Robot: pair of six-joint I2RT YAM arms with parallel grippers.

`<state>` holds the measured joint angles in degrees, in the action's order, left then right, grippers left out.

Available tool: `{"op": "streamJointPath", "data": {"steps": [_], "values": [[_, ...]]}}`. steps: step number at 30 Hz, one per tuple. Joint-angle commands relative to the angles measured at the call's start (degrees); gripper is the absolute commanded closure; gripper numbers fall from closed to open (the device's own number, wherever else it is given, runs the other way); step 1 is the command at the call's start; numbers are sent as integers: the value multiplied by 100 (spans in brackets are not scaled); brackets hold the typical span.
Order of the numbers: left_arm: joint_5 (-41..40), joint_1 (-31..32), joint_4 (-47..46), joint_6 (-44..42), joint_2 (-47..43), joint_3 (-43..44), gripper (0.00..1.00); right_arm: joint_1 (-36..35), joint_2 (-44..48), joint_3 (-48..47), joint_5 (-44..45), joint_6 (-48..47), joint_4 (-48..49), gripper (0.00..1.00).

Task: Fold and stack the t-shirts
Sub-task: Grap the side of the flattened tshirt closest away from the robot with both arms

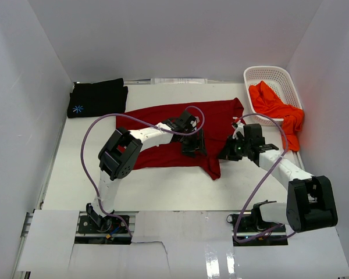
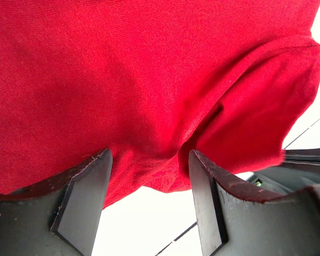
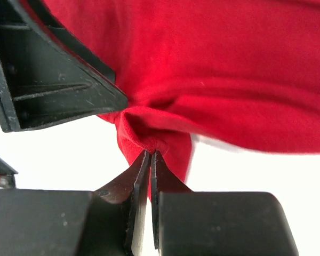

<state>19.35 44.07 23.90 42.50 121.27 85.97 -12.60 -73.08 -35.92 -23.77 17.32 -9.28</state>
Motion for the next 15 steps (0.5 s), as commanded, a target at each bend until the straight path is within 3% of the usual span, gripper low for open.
{"op": "streamJointPath", "data": {"steps": [1, 11, 15], "values": [[-134, 93, 431, -66, 55, -134, 29, 318, 215, -363, 109, 298, -1101, 92], [-151, -293, 686, -154, -612, -168, 28, 1549, 557, -21, -839, 289, -2377, 92], [-46, -1056, 686, -216, -1456, -746, 28, 1865, 716, 129, -1595, 430, -2499, 92]]}}
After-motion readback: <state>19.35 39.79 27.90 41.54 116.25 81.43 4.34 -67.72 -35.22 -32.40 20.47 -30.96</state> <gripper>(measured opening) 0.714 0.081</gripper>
